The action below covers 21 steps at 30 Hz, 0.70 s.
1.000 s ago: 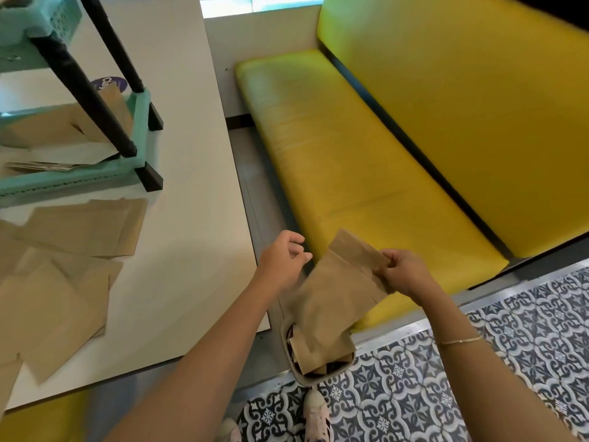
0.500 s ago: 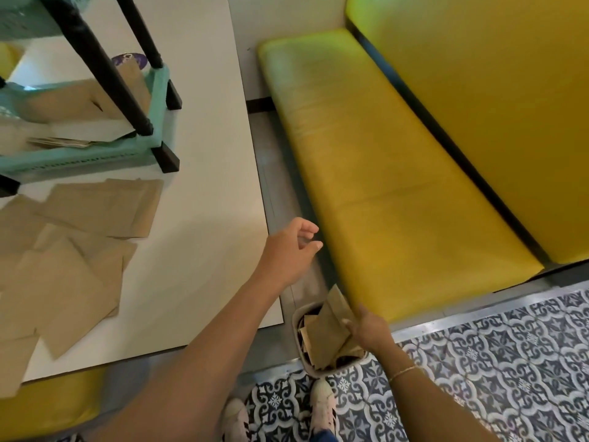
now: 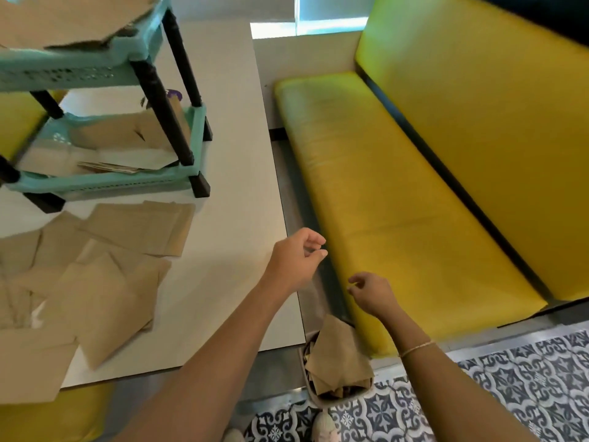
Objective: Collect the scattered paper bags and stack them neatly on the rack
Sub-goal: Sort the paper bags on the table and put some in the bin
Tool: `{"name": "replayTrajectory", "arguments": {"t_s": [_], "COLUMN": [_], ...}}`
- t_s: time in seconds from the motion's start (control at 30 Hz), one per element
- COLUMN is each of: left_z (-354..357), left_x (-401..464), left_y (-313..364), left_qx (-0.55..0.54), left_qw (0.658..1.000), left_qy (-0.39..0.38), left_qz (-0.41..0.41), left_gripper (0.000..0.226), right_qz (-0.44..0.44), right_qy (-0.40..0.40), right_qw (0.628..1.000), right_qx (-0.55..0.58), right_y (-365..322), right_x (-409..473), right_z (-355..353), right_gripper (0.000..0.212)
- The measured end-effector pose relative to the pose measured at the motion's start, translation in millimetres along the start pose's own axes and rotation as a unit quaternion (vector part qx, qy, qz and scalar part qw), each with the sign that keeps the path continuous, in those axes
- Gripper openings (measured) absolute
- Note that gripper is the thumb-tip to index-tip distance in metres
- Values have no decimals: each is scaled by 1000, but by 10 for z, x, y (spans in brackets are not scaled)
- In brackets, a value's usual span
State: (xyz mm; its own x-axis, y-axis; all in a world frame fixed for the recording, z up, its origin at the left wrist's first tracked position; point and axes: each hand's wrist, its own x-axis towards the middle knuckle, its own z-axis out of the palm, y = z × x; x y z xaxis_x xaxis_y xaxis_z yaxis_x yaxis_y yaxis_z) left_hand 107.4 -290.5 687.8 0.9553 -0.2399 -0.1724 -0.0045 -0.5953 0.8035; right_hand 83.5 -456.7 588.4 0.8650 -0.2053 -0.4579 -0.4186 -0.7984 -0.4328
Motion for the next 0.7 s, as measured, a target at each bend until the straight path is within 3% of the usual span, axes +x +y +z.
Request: {"name": "replayTrajectory", "arguments": {"t_s": [0.3, 0.43, 0.57, 0.7], "left_z": [-842, -1255, -1622, -1906], "left_x": [-130, -252, -380, -485], "left_y": [-474, -838, -1104, -1345], "left_qx": [59, 107, 176, 249], "left_qw": [989, 974, 945, 921], "left_qy": [111, 150, 181, 151], "left_qz": [-75, -132, -206, -260], "left_gripper": [20, 22, 20, 39], "right_qz": [-150, -192, -175, -141], "right_qy": [99, 60, 10, -3], "right_qw": [980, 977, 984, 990], "right_qx": [90, 66, 43, -2], "right_y": [-1415, -1910, -2336, -2711], "right_x": [-100, -270, -312, -232], "right_z": [-218, -19, 283, 504], "right_gripper": [23, 24, 32, 49]}}
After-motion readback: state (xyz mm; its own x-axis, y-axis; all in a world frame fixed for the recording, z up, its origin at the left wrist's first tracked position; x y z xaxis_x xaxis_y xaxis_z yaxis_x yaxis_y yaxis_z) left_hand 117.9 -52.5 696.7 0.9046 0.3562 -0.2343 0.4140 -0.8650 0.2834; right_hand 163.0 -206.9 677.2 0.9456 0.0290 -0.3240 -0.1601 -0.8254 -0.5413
